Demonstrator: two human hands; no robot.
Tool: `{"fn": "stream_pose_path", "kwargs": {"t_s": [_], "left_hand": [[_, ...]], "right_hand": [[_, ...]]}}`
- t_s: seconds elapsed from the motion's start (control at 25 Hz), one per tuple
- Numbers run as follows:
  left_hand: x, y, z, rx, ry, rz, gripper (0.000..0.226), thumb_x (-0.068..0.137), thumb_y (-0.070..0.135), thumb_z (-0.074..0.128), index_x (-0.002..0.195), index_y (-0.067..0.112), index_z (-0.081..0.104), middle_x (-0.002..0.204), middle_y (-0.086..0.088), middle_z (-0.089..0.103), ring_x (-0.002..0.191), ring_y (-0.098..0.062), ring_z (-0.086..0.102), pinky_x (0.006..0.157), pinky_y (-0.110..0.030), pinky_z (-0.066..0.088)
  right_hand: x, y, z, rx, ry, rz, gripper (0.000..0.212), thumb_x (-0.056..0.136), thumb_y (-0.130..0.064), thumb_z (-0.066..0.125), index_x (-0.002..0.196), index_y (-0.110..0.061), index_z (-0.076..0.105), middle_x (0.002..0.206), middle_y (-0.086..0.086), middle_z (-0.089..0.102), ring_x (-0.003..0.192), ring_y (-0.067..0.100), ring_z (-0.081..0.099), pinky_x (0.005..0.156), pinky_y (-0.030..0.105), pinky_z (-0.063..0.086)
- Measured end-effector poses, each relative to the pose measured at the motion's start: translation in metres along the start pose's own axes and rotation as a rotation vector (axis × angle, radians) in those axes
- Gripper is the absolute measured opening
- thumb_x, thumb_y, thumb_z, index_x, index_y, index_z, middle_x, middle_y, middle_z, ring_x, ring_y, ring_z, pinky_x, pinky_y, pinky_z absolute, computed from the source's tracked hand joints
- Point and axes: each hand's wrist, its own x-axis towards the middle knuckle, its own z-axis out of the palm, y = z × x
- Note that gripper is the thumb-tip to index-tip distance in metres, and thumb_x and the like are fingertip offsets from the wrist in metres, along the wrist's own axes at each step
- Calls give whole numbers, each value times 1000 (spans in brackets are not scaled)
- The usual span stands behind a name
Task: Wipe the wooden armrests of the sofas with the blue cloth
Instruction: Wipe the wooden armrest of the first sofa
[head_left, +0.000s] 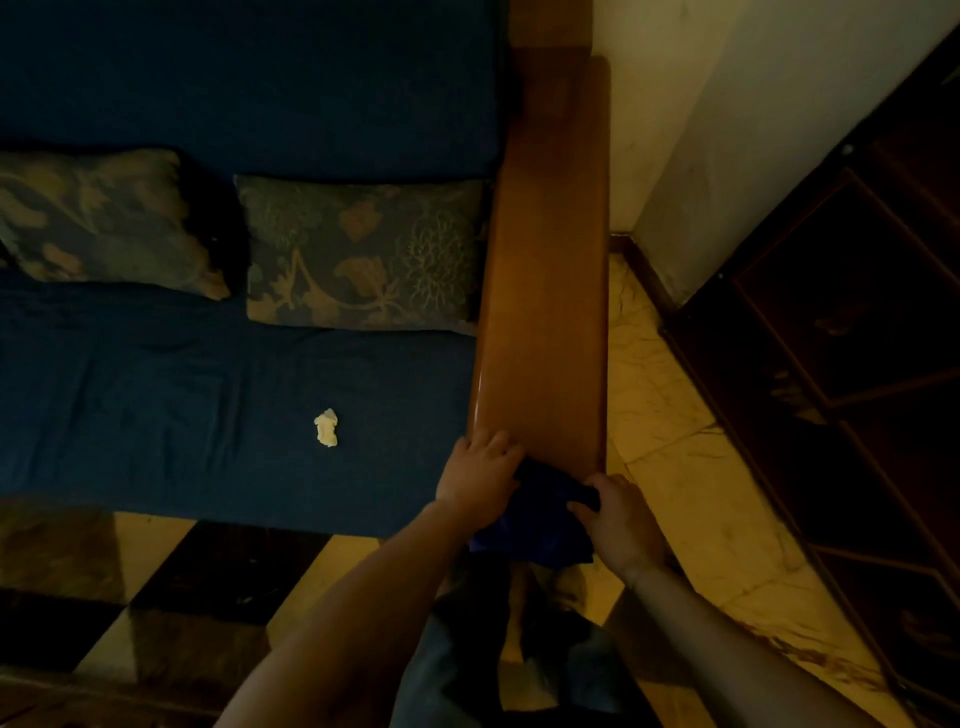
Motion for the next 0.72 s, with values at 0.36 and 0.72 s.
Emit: {"fn": "stream_pose_path", "kwargs": {"t_s": [0.36,0.72], "left_hand": [[-77,6,-70,-773,266,-118,23,92,10,62,109,24,61,107,6,66,100,-7,62,90,-31,50],[-167,54,-277,-1078,976,71,31,94,1,61,102,31,59,98,6,68,90,-4,66,76,-22,55]], "right_hand": [[-45,-37,-95,451,55,-207,9,88,-18,71,96,-23,70,95,-6,69,90,12,65,70,25,55],[-140,-163,-284,769,301,-704,22,87,-6,70,89,-27,68,86,-5,71,79,5,67,67,18,54]]}}
